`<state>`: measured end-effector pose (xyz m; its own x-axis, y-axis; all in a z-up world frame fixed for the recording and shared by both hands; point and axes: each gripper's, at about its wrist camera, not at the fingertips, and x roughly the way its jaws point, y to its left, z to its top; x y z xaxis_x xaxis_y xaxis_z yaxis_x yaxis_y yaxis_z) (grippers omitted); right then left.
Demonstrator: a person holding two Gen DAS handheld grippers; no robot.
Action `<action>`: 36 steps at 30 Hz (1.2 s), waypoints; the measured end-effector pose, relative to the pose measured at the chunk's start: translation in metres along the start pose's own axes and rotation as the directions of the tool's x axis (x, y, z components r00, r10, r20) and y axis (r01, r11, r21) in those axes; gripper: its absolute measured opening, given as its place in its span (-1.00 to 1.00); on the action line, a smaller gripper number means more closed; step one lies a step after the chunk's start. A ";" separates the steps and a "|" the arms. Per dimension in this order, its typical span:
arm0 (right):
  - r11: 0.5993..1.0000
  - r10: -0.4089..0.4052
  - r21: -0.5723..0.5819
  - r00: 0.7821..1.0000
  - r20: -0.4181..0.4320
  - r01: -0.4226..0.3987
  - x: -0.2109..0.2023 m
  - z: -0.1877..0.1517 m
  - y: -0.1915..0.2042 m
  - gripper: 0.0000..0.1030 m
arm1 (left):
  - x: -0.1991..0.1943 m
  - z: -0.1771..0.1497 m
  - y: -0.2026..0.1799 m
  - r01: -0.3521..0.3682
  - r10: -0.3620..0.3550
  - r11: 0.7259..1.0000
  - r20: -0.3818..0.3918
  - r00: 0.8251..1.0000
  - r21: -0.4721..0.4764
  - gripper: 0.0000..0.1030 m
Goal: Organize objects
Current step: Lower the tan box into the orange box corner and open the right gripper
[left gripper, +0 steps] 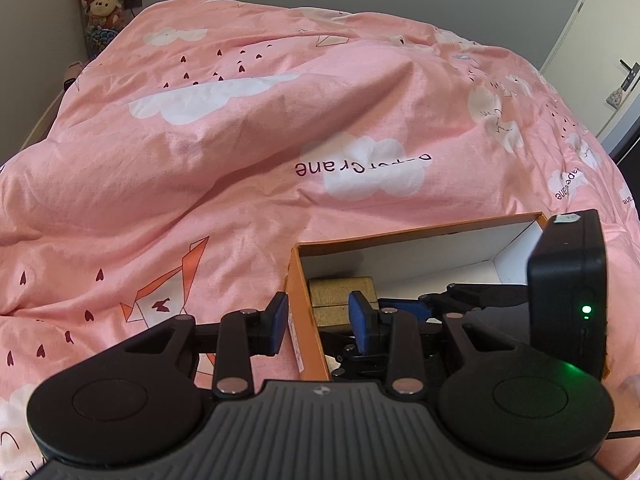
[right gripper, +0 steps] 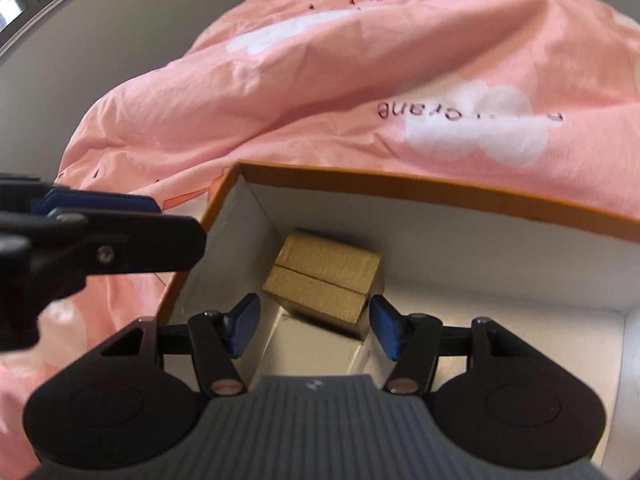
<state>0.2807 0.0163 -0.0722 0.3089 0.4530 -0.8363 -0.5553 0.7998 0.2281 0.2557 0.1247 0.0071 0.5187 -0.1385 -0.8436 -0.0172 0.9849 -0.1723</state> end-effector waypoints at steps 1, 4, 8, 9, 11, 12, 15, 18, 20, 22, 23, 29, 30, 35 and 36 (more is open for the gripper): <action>1.000 0.009 -0.007 1.000 0.005 -0.009 -0.001 0.000 0.000 0.16 | 0.000 0.000 0.001 -0.001 0.001 1.000 -0.001 1.000 -0.003 -0.26; 0.999 0.018 -0.046 0.999 0.029 -0.016 -0.005 0.000 0.000 -0.29 | 0.002 -0.002 0.002 0.001 -0.001 1.000 -0.007 1.000 -0.014 -0.23; 0.998 0.041 -0.049 0.999 0.025 -0.039 -0.006 0.000 -0.007 -0.39 | 0.002 -0.004 0.005 0.010 -0.010 0.999 -0.011 1.000 -0.031 -0.23; 0.998 0.044 -0.040 0.999 0.023 -0.043 -0.007 0.000 -0.009 -0.48 | 0.002 -0.005 0.005 0.012 -0.012 0.999 -0.011 1.000 -0.032 -0.23; 0.999 0.028 -0.036 0.999 0.020 -0.028 -0.011 0.000 -0.011 -0.54 | 0.000 -0.007 0.006 0.012 -0.012 1.000 -0.011 1.000 -0.028 -0.23; 0.999 0.008 -0.035 1.000 0.017 -0.008 -0.014 -0.001 -0.011 -0.54 | 0.000 -0.007 0.005 0.012 -0.012 1.000 -0.011 1.000 -0.026 -0.23; 0.999 -0.046 -0.024 0.999 -0.018 0.046 -0.016 -0.006 -0.016 -0.54 | -0.002 -0.010 0.005 0.016 -0.016 1.000 -0.013 1.000 -0.020 -0.23; 0.995 -0.093 -0.034 0.993 -0.069 0.091 -0.013 -0.013 -0.018 -0.67 | -0.003 -0.015 0.004 0.015 -0.016 1.000 -0.023 1.000 -0.015 -0.23; 0.992 -0.118 -0.048 0.988 -0.095 0.114 -0.010 -0.018 -0.017 -0.73 | -0.003 -0.019 0.002 0.009 -0.009 1.000 -0.035 0.999 -0.010 -0.23; 0.991 -0.127 -0.056 0.985 -0.118 0.121 -0.008 -0.023 -0.015 -0.75 | -0.002 -0.022 0.000 0.000 0.000 1.000 -0.055 0.998 0.000 -0.23; 0.991 -0.128 -0.056 0.983 -0.131 0.121 -0.006 -0.025 -0.015 -0.76 | -0.001 -0.023 -0.001 -0.002 0.003 1.000 -0.069 0.998 0.005 -0.23; 0.991 -0.126 -0.068 0.978 -0.168 0.116 -0.004 -0.031 -0.006 -0.86 | 0.004 -0.032 -0.005 -0.015 0.017 1.000 -0.131 0.991 0.015 -0.23; 0.991 -0.126 -0.071 0.977 -0.171 0.115 -0.004 -0.032 -0.005 -0.89 | 0.005 -0.033 -0.005 -0.014 0.016 1.000 -0.137 0.990 0.014 -0.23; 0.997 -0.062 -0.054 0.979 -0.194 0.053 -0.003 -0.035 0.001 -0.98 | 0.006 -0.036 -0.006 -0.014 0.015 1.000 -0.147 0.989 0.011 -0.23; 0.997 -0.059 -0.055 0.979 -0.194 0.049 -0.003 -0.036 0.003 -0.98 | 0.005 -0.036 -0.006 -0.014 0.015 1.000 -0.147 0.989 0.010 -0.23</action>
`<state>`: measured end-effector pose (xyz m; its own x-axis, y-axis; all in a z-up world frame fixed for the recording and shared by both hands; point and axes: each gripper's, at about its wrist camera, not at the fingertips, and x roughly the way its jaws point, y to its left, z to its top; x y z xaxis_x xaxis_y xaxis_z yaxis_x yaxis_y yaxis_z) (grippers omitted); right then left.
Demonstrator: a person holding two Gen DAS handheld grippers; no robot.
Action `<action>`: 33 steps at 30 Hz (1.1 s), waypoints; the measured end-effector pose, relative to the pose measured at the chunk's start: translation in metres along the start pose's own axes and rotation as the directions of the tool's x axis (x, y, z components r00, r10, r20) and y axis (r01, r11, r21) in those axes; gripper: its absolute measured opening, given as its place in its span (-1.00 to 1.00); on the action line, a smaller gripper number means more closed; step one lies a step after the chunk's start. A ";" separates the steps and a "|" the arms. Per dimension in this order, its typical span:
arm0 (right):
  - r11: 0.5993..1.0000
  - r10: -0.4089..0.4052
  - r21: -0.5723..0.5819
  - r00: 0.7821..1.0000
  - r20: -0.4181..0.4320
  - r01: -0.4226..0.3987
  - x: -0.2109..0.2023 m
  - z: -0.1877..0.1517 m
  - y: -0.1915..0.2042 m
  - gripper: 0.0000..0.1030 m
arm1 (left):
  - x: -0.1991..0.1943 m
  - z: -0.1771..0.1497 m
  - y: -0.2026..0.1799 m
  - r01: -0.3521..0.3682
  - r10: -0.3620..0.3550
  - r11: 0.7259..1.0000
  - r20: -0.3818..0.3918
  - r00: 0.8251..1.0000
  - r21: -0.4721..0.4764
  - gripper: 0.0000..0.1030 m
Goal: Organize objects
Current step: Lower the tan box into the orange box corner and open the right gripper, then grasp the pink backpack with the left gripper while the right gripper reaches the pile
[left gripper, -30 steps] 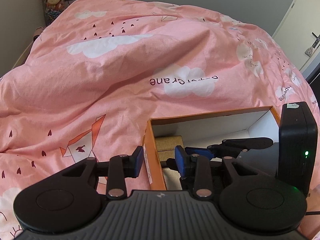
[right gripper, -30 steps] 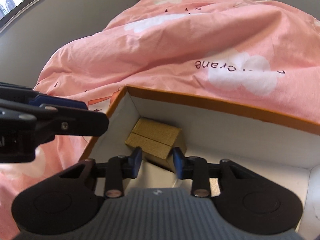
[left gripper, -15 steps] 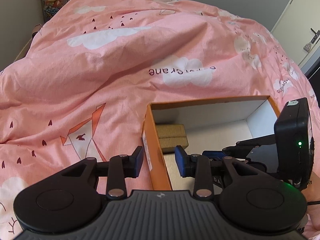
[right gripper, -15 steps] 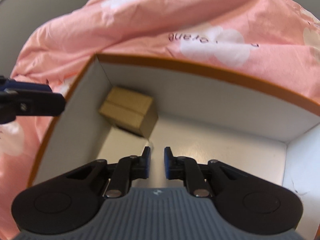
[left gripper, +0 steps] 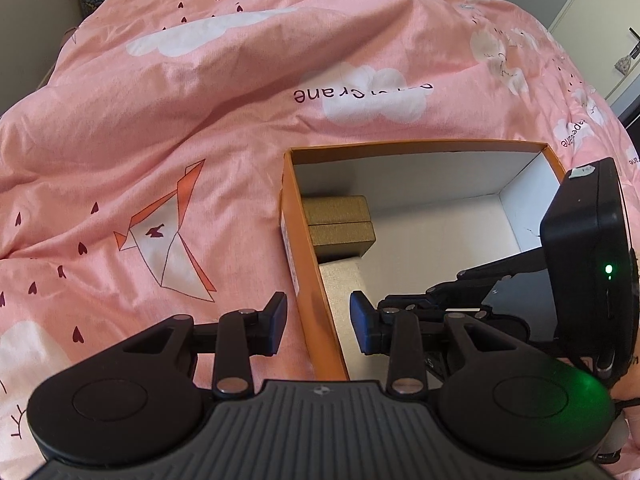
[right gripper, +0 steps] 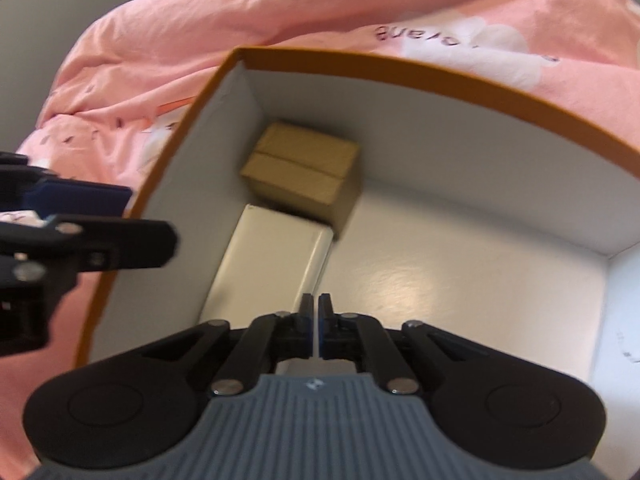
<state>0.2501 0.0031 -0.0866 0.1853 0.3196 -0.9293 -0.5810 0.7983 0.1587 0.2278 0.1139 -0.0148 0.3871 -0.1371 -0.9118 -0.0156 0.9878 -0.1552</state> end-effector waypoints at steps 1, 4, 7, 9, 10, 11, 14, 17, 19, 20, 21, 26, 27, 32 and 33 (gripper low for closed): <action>1.000 -0.006 -0.006 1.000 0.003 0.006 0.000 -0.001 0.001 -0.98 | -0.001 0.000 0.000 0.000 0.000 1.000 0.001 1.000 0.001 -0.23; 1.000 -0.006 -0.003 1.000 0.005 0.006 -0.002 -0.002 0.003 -0.98 | -0.004 -0.001 -0.002 0.002 -0.002 1.000 0.017 1.000 0.003 -0.23; 1.000 -0.013 0.002 1.000 0.022 0.013 -0.009 -0.006 0.003 -0.97 | -0.016 -0.005 -0.006 0.007 -0.007 1.000 0.050 0.999 0.003 -0.23; 1.000 -0.029 0.005 0.998 0.061 0.029 -0.023 -0.013 0.005 -0.94 | -0.029 -0.010 -0.011 0.008 -0.008 1.000 0.085 0.996 0.010 -0.23; 1.000 -0.029 0.007 0.996 0.086 0.029 -0.031 -0.017 0.005 -0.93 | -0.036 -0.013 -0.014 0.009 -0.011 1.000 0.104 0.994 0.017 -0.23; 1.000 -0.026 0.010 0.993 0.114 0.025 -0.041 -0.022 0.005 -0.91 | -0.044 -0.017 -0.018 0.011 -0.014 1.000 0.126 0.992 0.025 -0.23; 1.000 -0.021 0.027 0.979 0.205 0.015 -0.072 -0.042 0.004 -0.87 | -0.068 -0.033 -0.029 0.023 -0.031 0.999 0.192 0.981 0.043 -0.23; 0.999 -0.022 0.050 0.960 0.281 0.008 -0.104 -0.068 0.003 -0.83 | -0.088 -0.055 -0.037 0.063 -0.070 0.997 0.221 0.973 0.040 -0.23; 0.998 -0.002 0.066 0.944 0.329 -0.021 -0.124 -0.088 0.002 -0.84 | -0.098 -0.072 -0.042 0.099 -0.107 0.994 0.219 0.970 0.046 -0.23; 0.997 0.006 0.072 0.937 0.350 -0.033 -0.133 -0.099 0.002 -0.83 | -0.102 -0.082 -0.044 0.120 -0.128 0.992 0.217 0.968 0.048 -0.23; 0.996 0.004 0.081 0.931 0.364 -0.036 -0.141 -0.110 0.003 -0.82 | -0.104 -0.092 -0.047 0.143 -0.150 0.989 0.212 0.966 0.047 -0.23; 0.983 -0.028 0.176 0.925 0.379 -0.042 -0.162 -0.166 0.000 -0.50 | -0.090 -0.138 -0.058 0.233 -0.232 0.972 0.128 0.964 0.008 -0.23; 0.980 -0.034 0.197 0.928 0.371 -0.043 -0.162 -0.176 -0.002 -0.50 | -0.082 -0.147 -0.060 0.239 -0.237 0.971 0.100 0.966 -0.006 -0.23; 0.966 -0.027 0.252 0.947 0.321 -0.058 -0.160 -0.218 -0.001 -0.48 | -0.043 -0.177 -0.068 0.229 -0.231 0.970 -0.012 0.973 -0.077 -0.23; 0.966 -0.013 0.251 0.952 0.306 -0.068 -0.160 -0.225 0.002 -0.43 | -0.037 -0.181 -0.069 0.210 -0.213 0.974 -0.030 0.977 -0.080 -0.23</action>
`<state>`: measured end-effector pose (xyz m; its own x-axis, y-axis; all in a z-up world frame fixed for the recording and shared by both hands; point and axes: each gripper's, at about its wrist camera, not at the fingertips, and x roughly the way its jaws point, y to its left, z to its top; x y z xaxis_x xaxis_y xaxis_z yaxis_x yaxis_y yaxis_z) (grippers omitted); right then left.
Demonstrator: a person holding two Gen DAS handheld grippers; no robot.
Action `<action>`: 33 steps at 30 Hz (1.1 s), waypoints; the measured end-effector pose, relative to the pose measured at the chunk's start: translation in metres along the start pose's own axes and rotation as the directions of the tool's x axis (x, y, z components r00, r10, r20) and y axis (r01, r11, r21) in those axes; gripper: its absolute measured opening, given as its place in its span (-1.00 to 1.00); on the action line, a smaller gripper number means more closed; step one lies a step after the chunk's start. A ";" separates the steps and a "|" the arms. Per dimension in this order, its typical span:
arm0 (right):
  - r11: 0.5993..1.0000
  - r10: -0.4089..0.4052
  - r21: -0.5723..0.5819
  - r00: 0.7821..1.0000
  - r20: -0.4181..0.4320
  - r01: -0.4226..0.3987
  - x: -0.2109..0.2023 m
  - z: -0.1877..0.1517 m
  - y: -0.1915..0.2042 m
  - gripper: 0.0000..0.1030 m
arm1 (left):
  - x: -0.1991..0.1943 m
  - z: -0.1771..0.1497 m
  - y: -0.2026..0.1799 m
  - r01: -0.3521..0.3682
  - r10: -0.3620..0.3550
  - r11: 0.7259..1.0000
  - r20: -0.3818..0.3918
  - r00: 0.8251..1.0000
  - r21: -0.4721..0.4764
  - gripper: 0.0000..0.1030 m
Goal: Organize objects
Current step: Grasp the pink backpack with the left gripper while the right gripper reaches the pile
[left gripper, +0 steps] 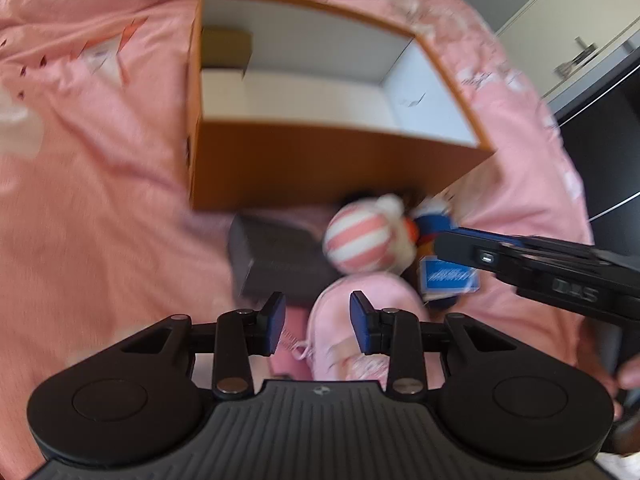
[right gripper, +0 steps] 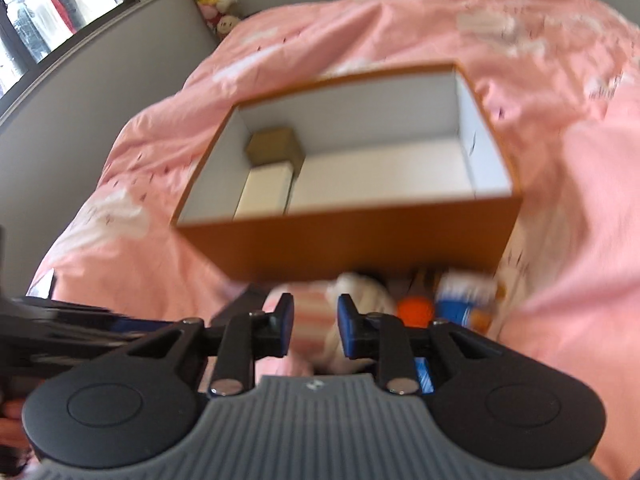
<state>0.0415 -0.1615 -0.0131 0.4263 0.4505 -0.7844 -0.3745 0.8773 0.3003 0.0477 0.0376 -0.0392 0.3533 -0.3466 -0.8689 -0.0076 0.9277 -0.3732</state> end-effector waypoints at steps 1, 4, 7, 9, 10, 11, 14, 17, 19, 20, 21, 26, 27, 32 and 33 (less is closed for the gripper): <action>1.000 0.002 -0.005 1.000 -0.021 -0.002 0.000 -0.006 0.002 -0.41 | 0.005 -0.004 0.000 -0.004 0.004 1.000 -0.021 1.000 -0.004 -0.23; 0.999 -0.028 -0.037 0.998 -0.063 0.026 0.002 -0.019 0.008 -0.34 | 0.013 -0.015 0.005 0.039 -0.041 0.999 -0.065 0.997 -0.037 -0.23; 0.997 -0.059 -0.059 0.995 -0.081 0.055 0.003 -0.028 0.011 -0.34 | 0.013 -0.022 0.005 0.051 -0.055 0.997 -0.068 0.996 -0.049 -0.23; 0.996 -0.061 -0.073 0.994 -0.087 0.055 0.003 -0.032 0.013 -0.38 | 0.012 -0.022 0.007 0.056 -0.060 0.997 -0.063 0.996 -0.058 -0.23; 0.996 -0.061 -0.076 0.994 -0.091 0.054 0.003 -0.033 0.014 -0.38 | 0.012 -0.022 0.007 0.057 -0.061 0.996 -0.061 0.996 -0.065 -0.23; 0.996 -0.059 -0.077 0.994 -0.092 0.052 0.002 -0.032 0.015 -0.38 | 0.011 -0.022 0.008 0.057 -0.061 0.996 -0.060 0.996 -0.069 -0.23; 0.996 -0.053 -0.080 0.996 -0.074 0.047 -0.004 -0.033 0.016 -0.38 | 0.010 -0.022 0.011 0.058 -0.063 0.995 -0.059 0.996 -0.084 -0.22; 0.995 -0.040 -0.098 0.996 -0.083 0.032 -0.003 -0.033 0.018 -0.44 | 0.010 -0.022 0.012 0.063 -0.068 0.994 -0.060 0.996 -0.089 -0.21; 0.994 -0.044 -0.103 0.992 -0.118 0.032 0.004 -0.036 0.019 -0.58 | 0.011 -0.022 0.013 0.069 -0.075 0.994 -0.060 0.995 -0.090 -0.08; 0.994 -0.057 -0.102 0.989 -0.135 0.044 0.008 -0.038 0.019 -0.71 | 0.011 -0.023 0.013 0.080 -0.086 0.993 -0.062 0.994 -0.091 -0.02; 0.994 -0.072 -0.098 0.986 -0.148 0.057 0.012 -0.039 0.017 -0.79 | 0.011 -0.023 0.013 0.096 -0.102 0.991 -0.065 0.993 -0.092 0.03; 0.993 -0.105 -0.065 0.975 -0.194 0.094 0.024 -0.045 0.002 -0.79 | 0.018 -0.022 0.009 0.110 -0.117 0.990 -0.080 0.990 -0.085 0.11; 0.994 -0.104 -0.060 0.975 -0.199 0.094 0.026 -0.046 0.000 -0.79 | 0.019 -0.022 0.008 0.112 -0.118 0.990 -0.082 0.990 -0.082 0.11; 0.996 -0.093 -0.030 0.973 -0.212 0.089 0.030 -0.048 -0.008 -0.79 | 0.029 -0.023 -0.002 0.100 -0.107 0.993 -0.112 0.988 -0.059 0.11; 0.996 -0.089 -0.023 0.973 -0.213 0.086 0.030 -0.047 -0.010 -0.79 | 0.032 -0.024 -0.005 0.096 -0.101 0.994 -0.122 0.987 -0.046 0.11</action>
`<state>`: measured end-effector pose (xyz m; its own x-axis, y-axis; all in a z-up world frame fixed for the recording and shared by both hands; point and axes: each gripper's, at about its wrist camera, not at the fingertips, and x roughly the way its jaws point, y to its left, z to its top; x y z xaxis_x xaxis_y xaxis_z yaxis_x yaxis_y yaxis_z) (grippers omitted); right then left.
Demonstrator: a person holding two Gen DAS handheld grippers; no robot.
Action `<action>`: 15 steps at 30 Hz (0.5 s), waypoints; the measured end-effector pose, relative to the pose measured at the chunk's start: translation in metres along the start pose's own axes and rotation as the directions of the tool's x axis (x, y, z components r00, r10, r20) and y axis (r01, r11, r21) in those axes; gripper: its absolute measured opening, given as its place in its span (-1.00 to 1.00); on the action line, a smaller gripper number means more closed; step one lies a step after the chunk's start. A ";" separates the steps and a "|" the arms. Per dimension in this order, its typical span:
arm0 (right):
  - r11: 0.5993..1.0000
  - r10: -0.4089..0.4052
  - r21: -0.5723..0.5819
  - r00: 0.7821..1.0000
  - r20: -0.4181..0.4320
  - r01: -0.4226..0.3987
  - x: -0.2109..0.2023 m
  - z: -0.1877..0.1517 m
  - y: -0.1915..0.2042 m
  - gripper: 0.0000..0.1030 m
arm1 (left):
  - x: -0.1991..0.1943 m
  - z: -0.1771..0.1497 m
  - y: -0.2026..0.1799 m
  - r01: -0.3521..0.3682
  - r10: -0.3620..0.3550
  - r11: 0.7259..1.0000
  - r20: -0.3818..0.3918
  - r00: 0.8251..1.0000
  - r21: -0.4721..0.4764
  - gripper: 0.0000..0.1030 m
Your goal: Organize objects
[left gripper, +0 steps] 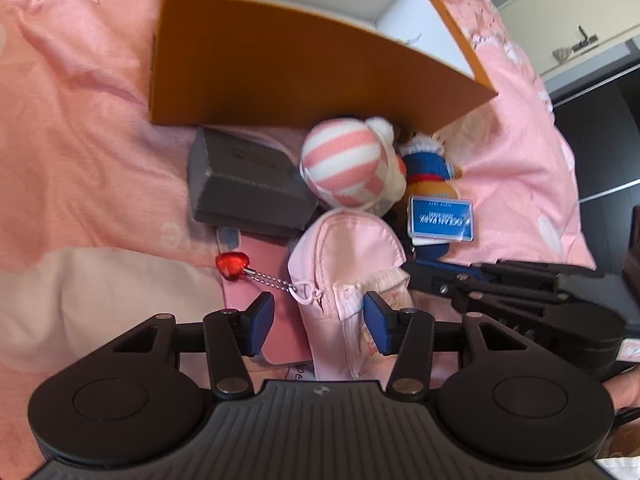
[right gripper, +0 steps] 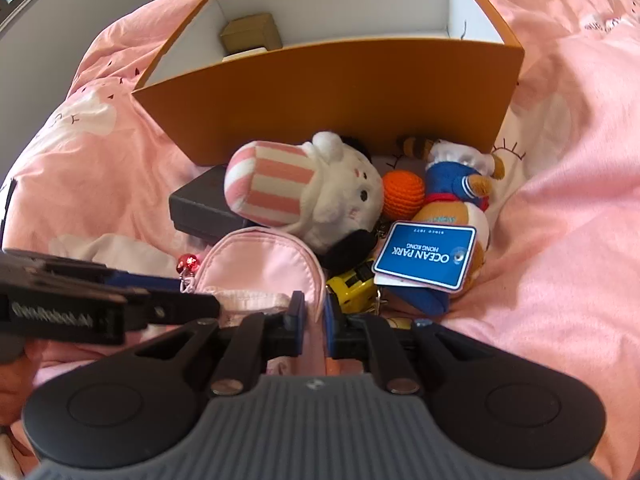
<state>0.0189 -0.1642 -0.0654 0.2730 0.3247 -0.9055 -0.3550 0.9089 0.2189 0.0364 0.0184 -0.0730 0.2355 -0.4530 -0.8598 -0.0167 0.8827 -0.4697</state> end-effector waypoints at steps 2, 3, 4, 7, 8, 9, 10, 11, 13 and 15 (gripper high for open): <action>1.000 0.007 0.011 1.000 -0.001 -0.007 0.000 0.000 -0.002 -0.79 | 0.006 -0.001 -0.005 -0.002 0.002 1.000 -0.015 1.000 0.026 0.10; 1.000 0.010 0.016 1.000 -0.001 -0.010 0.000 0.000 -0.003 -0.79 | 0.008 0.000 -0.007 -0.003 0.004 0.999 -0.018 1.000 0.034 0.10; 1.000 0.013 0.021 1.000 -0.001 -0.013 0.000 0.000 -0.004 -0.78 | 0.010 0.000 -0.009 -0.002 0.003 0.999 -0.021 1.000 0.042 0.07; 0.999 0.018 0.033 1.000 -0.001 -0.018 0.000 0.000 -0.007 -0.78 | 0.012 -0.001 -0.008 0.008 -0.007 0.999 -0.022 1.000 0.039 -0.18; 0.999 0.019 0.037 1.000 -0.001 -0.019 0.000 0.000 -0.007 -0.77 | 0.010 -0.001 -0.007 0.007 -0.007 0.999 -0.015 1.000 0.035 -0.24; 0.999 0.021 0.040 1.000 0.002 -0.021 -0.001 0.000 -0.008 -0.77 | 0.008 -0.001 -0.006 0.010 -0.010 1.000 -0.009 1.000 0.028 -0.33; 0.999 0.019 0.043 1.000 0.006 -0.019 -0.002 0.000 -0.009 -0.77 | 0.006 -0.002 -0.004 0.015 -0.015 1.000 -0.003 1.000 0.022 -0.38; 0.999 0.015 0.046 1.000 0.012 -0.016 -0.004 0.000 -0.009 -0.76 | 0.003 -0.002 -0.003 0.019 -0.019 1.000 0.003 1.000 0.018 -0.40; 0.999 0.012 0.051 1.000 0.028 -0.014 -0.007 0.001 -0.011 -0.71 | -0.006 -0.002 -0.003 0.009 -0.009 1.000 0.023 1.000 0.027 -0.49; 0.998 0.022 0.058 0.999 0.040 -0.024 -0.010 0.002 -0.012 -0.70 | -0.018 -0.002 -0.003 -0.006 0.004 0.999 0.050 0.999 0.034 -0.51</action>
<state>0.0224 -0.1775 -0.0576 0.3011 0.3545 -0.8852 -0.3090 0.9145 0.2611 0.0305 0.0237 -0.0568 0.2835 -0.4428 -0.8506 0.0150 0.8890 -0.4577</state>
